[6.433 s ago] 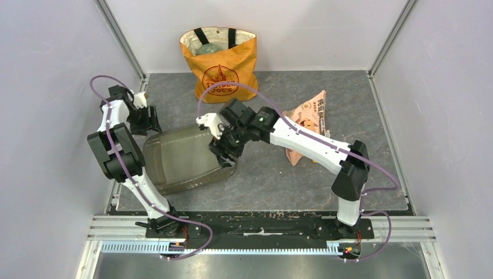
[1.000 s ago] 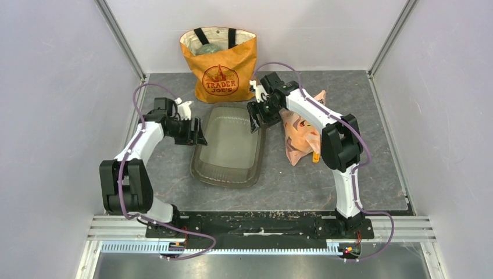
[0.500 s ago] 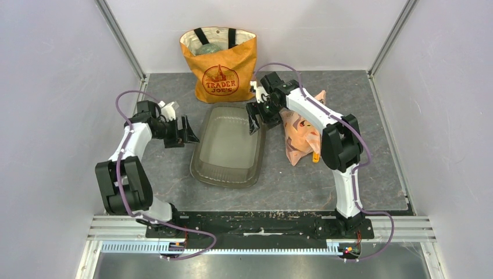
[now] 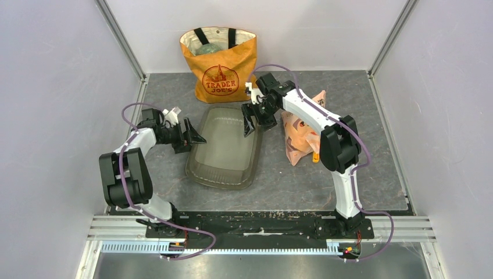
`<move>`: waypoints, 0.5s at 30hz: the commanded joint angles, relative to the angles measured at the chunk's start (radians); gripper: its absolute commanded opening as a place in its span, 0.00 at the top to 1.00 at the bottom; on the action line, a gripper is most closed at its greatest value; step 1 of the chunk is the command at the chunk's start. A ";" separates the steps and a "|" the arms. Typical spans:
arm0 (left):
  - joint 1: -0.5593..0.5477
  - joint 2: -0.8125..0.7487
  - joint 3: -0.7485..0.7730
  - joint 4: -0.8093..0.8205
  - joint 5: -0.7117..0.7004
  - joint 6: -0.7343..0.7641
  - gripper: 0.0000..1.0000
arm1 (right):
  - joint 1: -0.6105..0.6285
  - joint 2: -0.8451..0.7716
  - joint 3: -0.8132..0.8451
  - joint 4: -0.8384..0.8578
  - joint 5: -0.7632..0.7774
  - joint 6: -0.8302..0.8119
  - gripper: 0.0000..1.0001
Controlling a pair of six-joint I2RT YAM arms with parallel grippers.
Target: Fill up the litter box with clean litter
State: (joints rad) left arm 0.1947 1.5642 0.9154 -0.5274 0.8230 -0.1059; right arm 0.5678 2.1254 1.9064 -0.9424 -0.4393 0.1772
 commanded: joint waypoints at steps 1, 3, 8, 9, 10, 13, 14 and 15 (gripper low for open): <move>-0.004 0.018 -0.026 0.098 0.119 -0.084 0.07 | 0.007 0.009 0.051 0.020 -0.046 0.023 0.14; -0.003 0.024 -0.038 0.109 0.144 -0.096 0.06 | 0.007 0.014 0.052 0.021 -0.037 0.019 0.14; -0.003 0.037 -0.080 0.171 0.205 -0.153 0.06 | 0.007 0.028 0.056 0.024 -0.033 0.019 0.14; -0.003 0.041 -0.083 0.176 0.210 -0.157 0.06 | 0.007 0.031 0.057 0.024 -0.035 0.021 0.15; -0.003 0.044 -0.084 0.178 0.215 -0.157 0.06 | 0.007 0.033 0.060 0.024 -0.038 0.024 0.15; -0.003 0.049 -0.084 0.181 0.210 -0.158 0.06 | 0.010 0.033 0.062 0.028 -0.048 0.034 0.15; -0.003 0.051 -0.085 0.182 0.211 -0.159 0.06 | 0.011 0.034 0.062 0.029 -0.050 0.035 0.15; -0.003 0.053 -0.087 0.186 0.210 -0.163 0.06 | 0.014 0.033 0.062 0.031 -0.052 0.035 0.15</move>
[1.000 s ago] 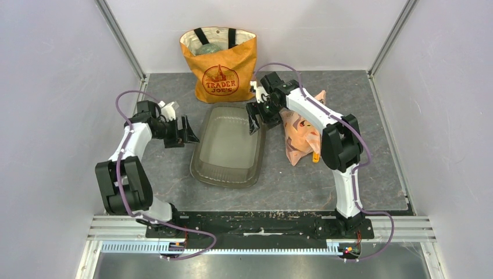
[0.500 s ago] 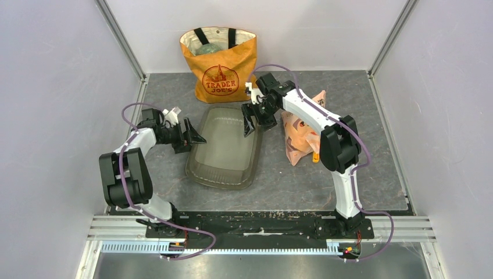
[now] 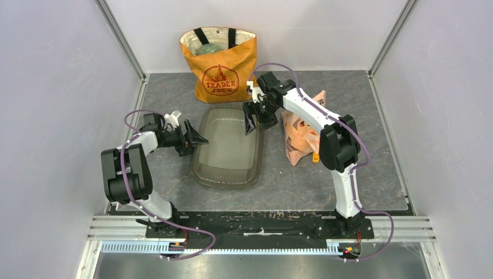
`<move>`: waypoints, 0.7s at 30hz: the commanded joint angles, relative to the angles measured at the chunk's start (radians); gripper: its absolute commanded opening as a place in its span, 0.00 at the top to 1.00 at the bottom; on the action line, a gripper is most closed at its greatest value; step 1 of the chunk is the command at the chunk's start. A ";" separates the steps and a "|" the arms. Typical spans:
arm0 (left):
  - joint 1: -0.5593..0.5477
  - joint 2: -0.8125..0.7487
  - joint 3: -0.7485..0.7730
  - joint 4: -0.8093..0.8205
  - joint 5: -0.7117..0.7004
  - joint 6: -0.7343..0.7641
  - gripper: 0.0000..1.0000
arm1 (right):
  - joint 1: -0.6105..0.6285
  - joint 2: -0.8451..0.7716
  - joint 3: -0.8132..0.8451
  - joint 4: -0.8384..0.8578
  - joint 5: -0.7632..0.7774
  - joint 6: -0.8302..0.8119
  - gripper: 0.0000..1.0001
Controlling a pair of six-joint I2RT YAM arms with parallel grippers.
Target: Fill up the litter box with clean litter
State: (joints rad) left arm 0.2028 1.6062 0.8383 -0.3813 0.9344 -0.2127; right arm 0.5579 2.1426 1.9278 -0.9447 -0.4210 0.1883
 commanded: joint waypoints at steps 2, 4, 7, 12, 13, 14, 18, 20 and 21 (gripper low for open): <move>-0.011 0.016 -0.011 0.045 0.099 -0.059 0.06 | 0.029 0.021 0.043 0.035 -0.070 0.026 0.15; -0.011 0.019 -0.011 0.047 0.095 -0.060 0.06 | 0.032 0.030 0.049 0.035 -0.073 0.028 0.16; -0.012 0.026 -0.013 0.054 0.093 -0.066 0.05 | 0.045 0.033 0.061 0.032 -0.080 0.018 0.17; -0.011 0.032 -0.014 0.058 0.092 -0.068 0.05 | 0.055 0.052 0.074 0.032 -0.067 0.022 0.17; -0.011 0.035 -0.014 0.058 0.092 -0.068 0.05 | 0.056 0.059 0.071 0.031 -0.065 0.021 0.17; -0.011 0.036 -0.016 0.058 0.093 -0.068 0.05 | 0.057 0.066 0.068 0.030 -0.064 0.019 0.17; -0.011 0.032 -0.026 0.065 0.091 -0.072 0.05 | 0.064 0.079 0.057 0.022 -0.052 0.010 0.18; -0.011 0.028 -0.033 0.075 0.082 -0.086 0.05 | 0.064 0.081 0.054 0.021 -0.036 0.004 0.18; -0.012 0.025 -0.038 0.082 0.069 -0.092 0.05 | 0.064 0.081 0.056 0.022 -0.029 0.000 0.18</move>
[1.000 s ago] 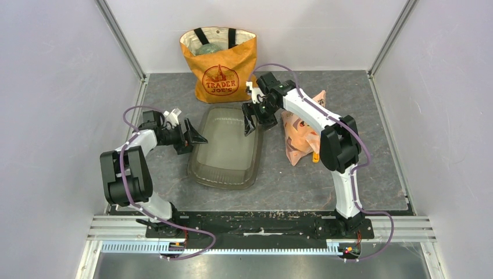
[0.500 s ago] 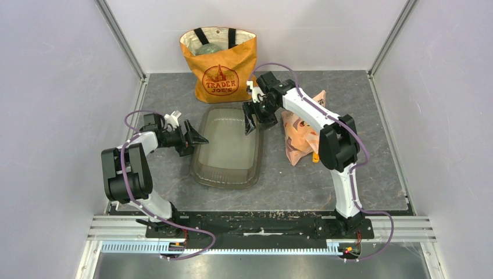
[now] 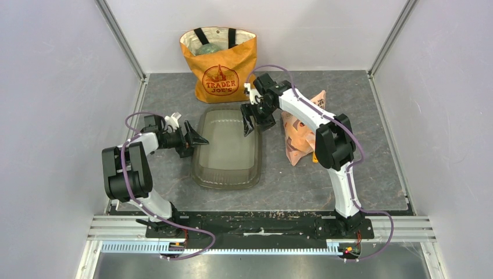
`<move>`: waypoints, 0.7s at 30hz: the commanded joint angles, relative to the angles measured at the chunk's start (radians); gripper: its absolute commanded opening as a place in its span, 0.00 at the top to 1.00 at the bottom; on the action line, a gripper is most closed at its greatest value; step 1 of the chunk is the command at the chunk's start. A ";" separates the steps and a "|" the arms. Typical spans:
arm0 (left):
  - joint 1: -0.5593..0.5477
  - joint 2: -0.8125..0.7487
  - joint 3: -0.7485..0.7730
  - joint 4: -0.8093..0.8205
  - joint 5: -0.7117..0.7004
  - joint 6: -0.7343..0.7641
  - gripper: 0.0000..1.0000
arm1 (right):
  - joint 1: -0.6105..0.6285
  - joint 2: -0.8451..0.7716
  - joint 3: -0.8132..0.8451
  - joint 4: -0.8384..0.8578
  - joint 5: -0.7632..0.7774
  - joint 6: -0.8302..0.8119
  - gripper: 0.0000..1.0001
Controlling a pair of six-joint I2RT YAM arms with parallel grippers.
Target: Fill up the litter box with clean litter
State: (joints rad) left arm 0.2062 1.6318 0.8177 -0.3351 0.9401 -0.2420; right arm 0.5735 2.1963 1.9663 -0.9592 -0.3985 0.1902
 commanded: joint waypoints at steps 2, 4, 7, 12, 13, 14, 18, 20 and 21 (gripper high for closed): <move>-0.014 -0.010 -0.022 0.043 0.047 -0.067 0.05 | 0.049 0.025 0.024 0.030 -0.051 -0.006 0.16; -0.009 -0.021 -0.018 0.035 0.044 -0.061 0.05 | 0.049 0.015 0.036 0.023 -0.047 -0.011 0.13; 0.003 -0.043 0.001 -0.010 0.029 -0.030 0.05 | 0.048 -0.021 0.047 0.014 -0.027 -0.033 0.08; 0.048 -0.113 0.015 -0.057 -0.020 0.009 0.05 | 0.044 -0.090 0.051 0.006 0.009 -0.064 0.03; 0.054 -0.134 0.019 -0.062 -0.026 0.017 0.04 | 0.044 -0.098 0.052 0.005 0.012 -0.070 0.03; 0.055 -0.150 0.027 -0.075 -0.030 0.035 0.04 | 0.045 -0.108 0.050 0.002 0.015 -0.076 0.03; 0.055 -0.206 0.061 -0.124 -0.016 0.086 0.04 | 0.043 -0.137 0.045 -0.004 0.006 -0.102 0.03; 0.056 -0.224 0.081 -0.154 -0.034 0.114 0.04 | 0.043 -0.152 0.046 -0.006 0.007 -0.114 0.03; 0.060 -0.234 0.090 -0.165 -0.052 0.122 0.04 | 0.042 -0.160 0.048 -0.006 0.006 -0.120 0.03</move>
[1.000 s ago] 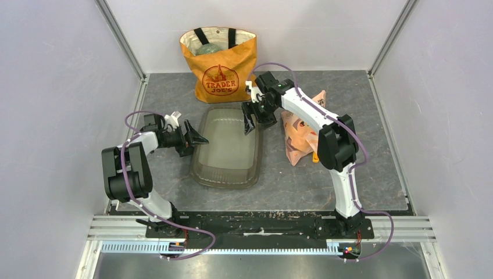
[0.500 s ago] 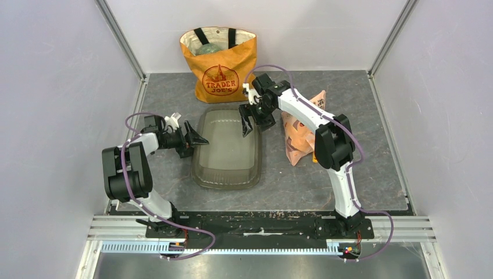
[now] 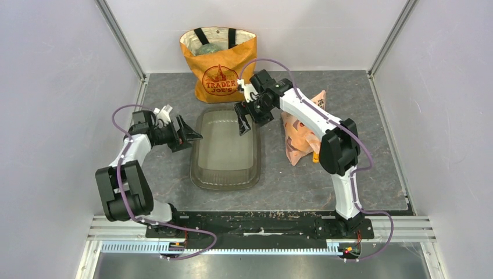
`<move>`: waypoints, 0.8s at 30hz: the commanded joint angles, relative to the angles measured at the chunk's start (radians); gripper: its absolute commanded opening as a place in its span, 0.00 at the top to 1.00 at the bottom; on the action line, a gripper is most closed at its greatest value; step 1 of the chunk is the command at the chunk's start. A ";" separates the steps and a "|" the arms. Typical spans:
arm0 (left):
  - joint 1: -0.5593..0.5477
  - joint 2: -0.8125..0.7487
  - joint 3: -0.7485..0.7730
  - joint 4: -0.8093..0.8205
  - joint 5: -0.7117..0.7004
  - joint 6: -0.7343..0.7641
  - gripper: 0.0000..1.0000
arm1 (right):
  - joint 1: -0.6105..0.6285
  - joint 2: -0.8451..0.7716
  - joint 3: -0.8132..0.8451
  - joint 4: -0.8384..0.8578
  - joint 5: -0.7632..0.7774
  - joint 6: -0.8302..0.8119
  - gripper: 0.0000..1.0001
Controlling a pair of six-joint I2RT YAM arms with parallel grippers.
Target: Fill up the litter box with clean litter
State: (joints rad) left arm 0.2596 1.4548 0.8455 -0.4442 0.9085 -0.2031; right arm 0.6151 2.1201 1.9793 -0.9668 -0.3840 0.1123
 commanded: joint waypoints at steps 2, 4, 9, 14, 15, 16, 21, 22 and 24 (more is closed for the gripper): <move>0.029 -0.078 0.077 -0.057 -0.046 0.072 0.04 | -0.007 -0.115 0.045 -0.007 -0.006 -0.055 0.03; 0.063 -0.112 0.099 -0.040 -0.097 0.045 0.04 | -0.030 -0.158 0.049 -0.017 -0.009 -0.066 0.03; 0.088 -0.143 0.172 -0.072 -0.264 0.093 0.04 | -0.142 -0.300 0.027 -0.073 -0.026 -0.103 0.03; 0.081 -0.192 0.269 -0.098 -0.258 0.123 0.04 | -0.350 -0.486 -0.081 -0.132 -0.006 -0.137 0.09; 0.061 -0.208 0.298 -0.101 -0.263 0.133 0.04 | -0.410 -0.528 -0.113 -0.140 0.007 -0.139 0.11; 0.035 -0.218 0.321 -0.118 -0.278 0.153 0.04 | -0.463 -0.563 -0.138 -0.152 0.019 -0.139 0.13; -0.106 -0.252 0.394 -0.139 -0.329 0.159 0.04 | -0.759 -0.650 -0.241 -0.235 0.024 -0.118 0.25; -0.127 -0.252 0.395 -0.135 -0.329 0.146 0.05 | -0.791 -0.660 -0.274 -0.259 0.007 -0.126 0.25; -0.153 -0.250 0.392 -0.127 -0.326 0.126 0.05 | -0.816 -0.682 -0.349 -0.293 -0.035 -0.146 0.25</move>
State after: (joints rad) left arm 0.1490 1.2175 1.2152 -0.5678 0.6071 -0.0875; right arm -0.1543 1.4609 1.7500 -1.1282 -0.3599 -0.0025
